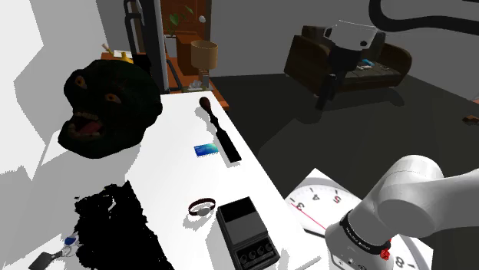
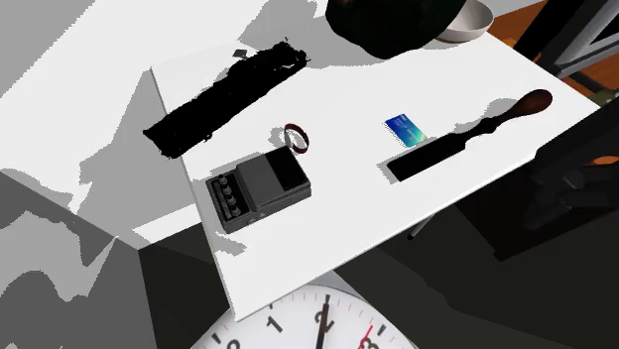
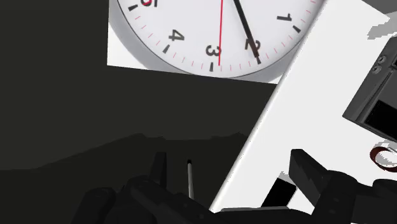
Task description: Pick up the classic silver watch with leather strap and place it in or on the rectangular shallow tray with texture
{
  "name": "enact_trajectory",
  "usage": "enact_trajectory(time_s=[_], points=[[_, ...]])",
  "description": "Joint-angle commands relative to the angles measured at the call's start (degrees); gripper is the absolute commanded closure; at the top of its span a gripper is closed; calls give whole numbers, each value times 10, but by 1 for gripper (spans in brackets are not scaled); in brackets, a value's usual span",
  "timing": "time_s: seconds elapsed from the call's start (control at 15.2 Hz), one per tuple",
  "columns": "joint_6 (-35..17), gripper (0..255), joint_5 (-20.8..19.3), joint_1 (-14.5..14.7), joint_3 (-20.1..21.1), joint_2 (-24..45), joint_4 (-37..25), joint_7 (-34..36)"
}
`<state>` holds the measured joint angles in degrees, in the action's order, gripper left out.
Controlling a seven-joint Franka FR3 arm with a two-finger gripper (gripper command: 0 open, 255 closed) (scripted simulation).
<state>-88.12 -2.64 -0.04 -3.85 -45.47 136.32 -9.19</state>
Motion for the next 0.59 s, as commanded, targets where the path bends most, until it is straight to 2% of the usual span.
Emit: enact_trajectory(time_s=[0.0, 0.53], points=[[0, 0, 0, 0, 0, 0, 0, 0], [-113, 0, 38, 65, 61, 60, 33, -5]])
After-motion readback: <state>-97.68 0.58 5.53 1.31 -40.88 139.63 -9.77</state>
